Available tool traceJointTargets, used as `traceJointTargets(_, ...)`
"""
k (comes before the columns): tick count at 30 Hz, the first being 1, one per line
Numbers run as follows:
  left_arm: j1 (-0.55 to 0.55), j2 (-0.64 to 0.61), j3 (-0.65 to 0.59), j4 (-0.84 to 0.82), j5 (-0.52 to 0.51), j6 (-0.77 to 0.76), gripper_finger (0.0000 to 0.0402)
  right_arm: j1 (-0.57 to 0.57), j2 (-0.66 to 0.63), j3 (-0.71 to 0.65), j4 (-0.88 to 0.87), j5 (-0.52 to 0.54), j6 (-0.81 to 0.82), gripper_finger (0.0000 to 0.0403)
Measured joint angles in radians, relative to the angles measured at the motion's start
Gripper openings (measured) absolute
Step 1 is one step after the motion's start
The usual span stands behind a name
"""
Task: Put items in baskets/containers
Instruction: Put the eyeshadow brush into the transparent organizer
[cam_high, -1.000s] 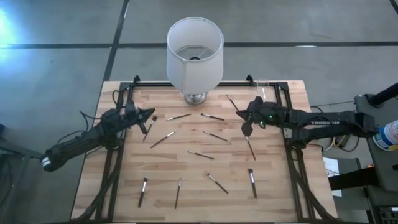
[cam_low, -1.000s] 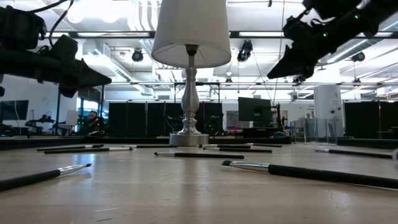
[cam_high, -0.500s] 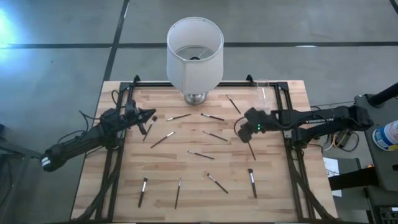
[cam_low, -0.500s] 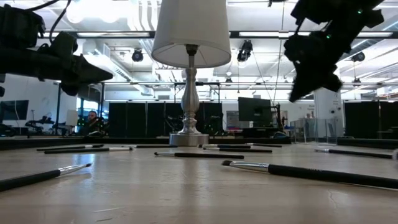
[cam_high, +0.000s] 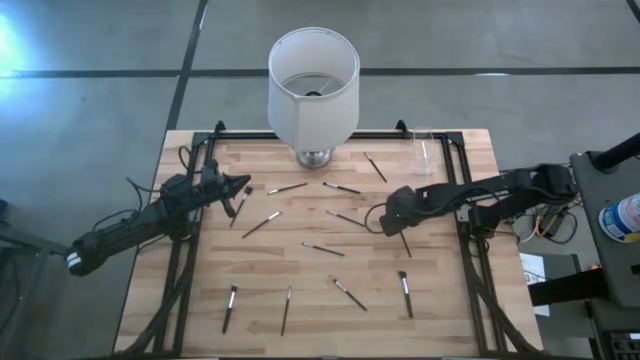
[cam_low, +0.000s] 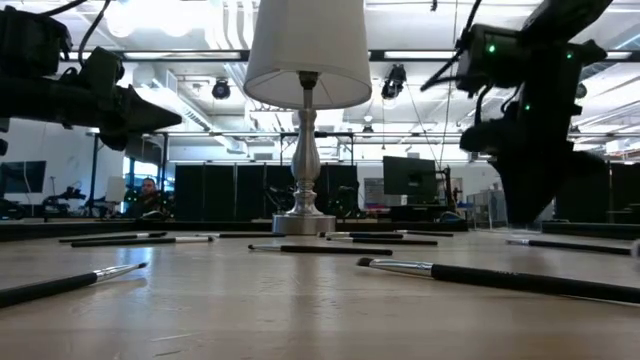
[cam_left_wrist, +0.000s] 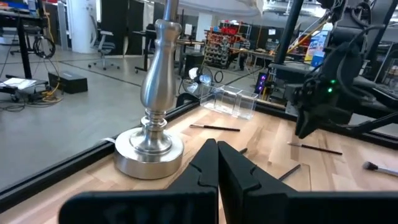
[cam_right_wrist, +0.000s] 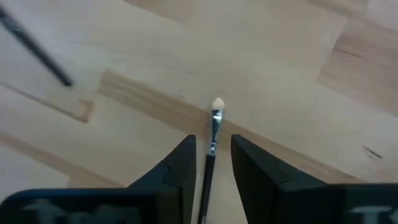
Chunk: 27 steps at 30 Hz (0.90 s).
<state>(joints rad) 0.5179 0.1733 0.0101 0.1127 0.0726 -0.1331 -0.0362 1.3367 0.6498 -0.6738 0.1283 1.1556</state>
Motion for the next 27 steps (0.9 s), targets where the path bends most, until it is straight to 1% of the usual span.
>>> traceJointTargets(10, 0.0, 0.002, -0.002, 0.0, 0.019, -0.026, 0.0, -0.047, 0.083, 0.0, 0.033, -0.024, -0.01, 0.0098)
traceJointTargets(15, 0.0, 0.003, -0.002, 0.0, 0.019, -0.033, 0.0, -0.051, 0.126, 0.001, 0.049, -0.025, -0.019, 0.0095)
traceJointTargets(18, 0.0, 0.003, -0.002, 0.0, 0.019, -0.035, 0.0, -0.052, 0.142, 0.002, 0.049, -0.027, -0.019, 0.0082)
traceJointTargets(27, 0.0, 0.003, -0.003, 0.0, 0.018, -0.05, 0.0, -0.052, 0.133, 0.002, 0.056, -0.037, -0.055, 0.0015)
